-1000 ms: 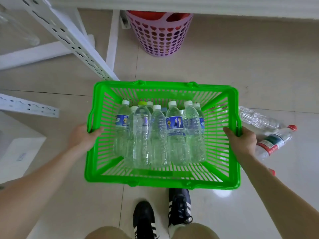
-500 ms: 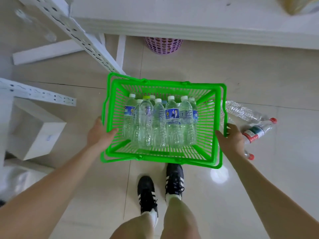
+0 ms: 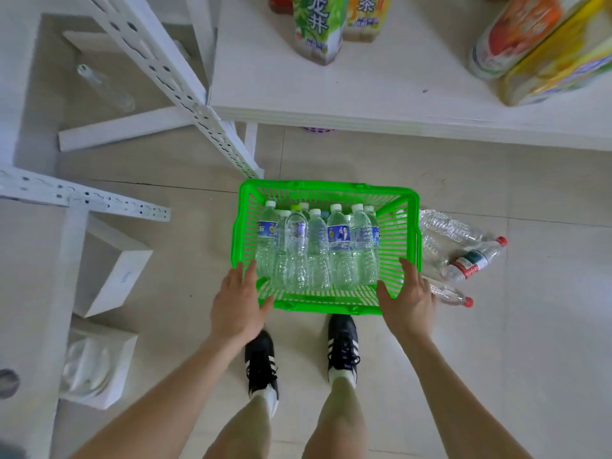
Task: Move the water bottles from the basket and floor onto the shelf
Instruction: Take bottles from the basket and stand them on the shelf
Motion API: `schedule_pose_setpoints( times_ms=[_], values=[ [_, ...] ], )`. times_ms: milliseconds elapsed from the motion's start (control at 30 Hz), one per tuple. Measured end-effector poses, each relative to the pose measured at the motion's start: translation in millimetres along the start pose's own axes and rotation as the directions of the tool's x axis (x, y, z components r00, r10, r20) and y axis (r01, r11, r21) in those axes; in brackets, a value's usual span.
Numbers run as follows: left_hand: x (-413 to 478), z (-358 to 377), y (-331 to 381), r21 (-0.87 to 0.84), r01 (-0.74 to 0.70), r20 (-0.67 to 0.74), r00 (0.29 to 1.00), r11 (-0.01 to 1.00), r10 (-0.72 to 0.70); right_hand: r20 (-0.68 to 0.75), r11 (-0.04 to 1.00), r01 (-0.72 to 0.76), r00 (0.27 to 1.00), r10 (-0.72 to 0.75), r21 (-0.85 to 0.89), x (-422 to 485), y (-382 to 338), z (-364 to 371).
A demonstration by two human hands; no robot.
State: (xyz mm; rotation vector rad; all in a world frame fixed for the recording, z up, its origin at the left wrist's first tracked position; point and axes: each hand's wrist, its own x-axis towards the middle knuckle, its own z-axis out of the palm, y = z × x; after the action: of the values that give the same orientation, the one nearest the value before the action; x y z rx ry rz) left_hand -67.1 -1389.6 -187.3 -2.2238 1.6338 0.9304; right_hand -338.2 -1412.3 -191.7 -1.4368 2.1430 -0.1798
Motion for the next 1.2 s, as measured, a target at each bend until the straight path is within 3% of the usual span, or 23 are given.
schedule_pose_setpoints(
  times_ms=[233,567,767,967,1067,1200],
  values=[
    [35.3,11.9,-27.5,0.129,-0.132,-0.072,0.987,0.983,0.142,-0.051,0.983,0.070,0.996,-0.080,-0.168,-11.0,-32.9,50.3],
    [99.6,87.0,-25.5,0.017,-0.184,-0.032,0.982,0.983,0.184,-0.064,0.981,0.065,0.995,-0.078,-0.184,28.1,-7.1,130.6],
    [151.9,141.9,-14.5,-0.109,-0.170,-0.060,0.985,0.979,0.165,-0.028,0.991,0.087,0.996,-0.090,-0.099,77.5,19.3,187.8],
    [181.0,172.6,-3.5,-0.398,-0.115,-0.070,0.993,0.910,0.095,-0.048,0.981,0.196,0.979,-0.196,0.000,109.9,31.6,226.7],
    [187.1,180.0,3.9,-0.431,-0.073,-0.117,0.993,0.900,0.025,-0.050,0.974,0.227,0.973,-0.226,0.017,115.8,37.4,237.0],
    [188.7,189.0,13.3,-0.495,-0.021,-0.101,0.994,0.869,-0.034,0.011,0.962,0.166,0.985,-0.172,0.218,120.0,52.2,244.8]
  ],
)
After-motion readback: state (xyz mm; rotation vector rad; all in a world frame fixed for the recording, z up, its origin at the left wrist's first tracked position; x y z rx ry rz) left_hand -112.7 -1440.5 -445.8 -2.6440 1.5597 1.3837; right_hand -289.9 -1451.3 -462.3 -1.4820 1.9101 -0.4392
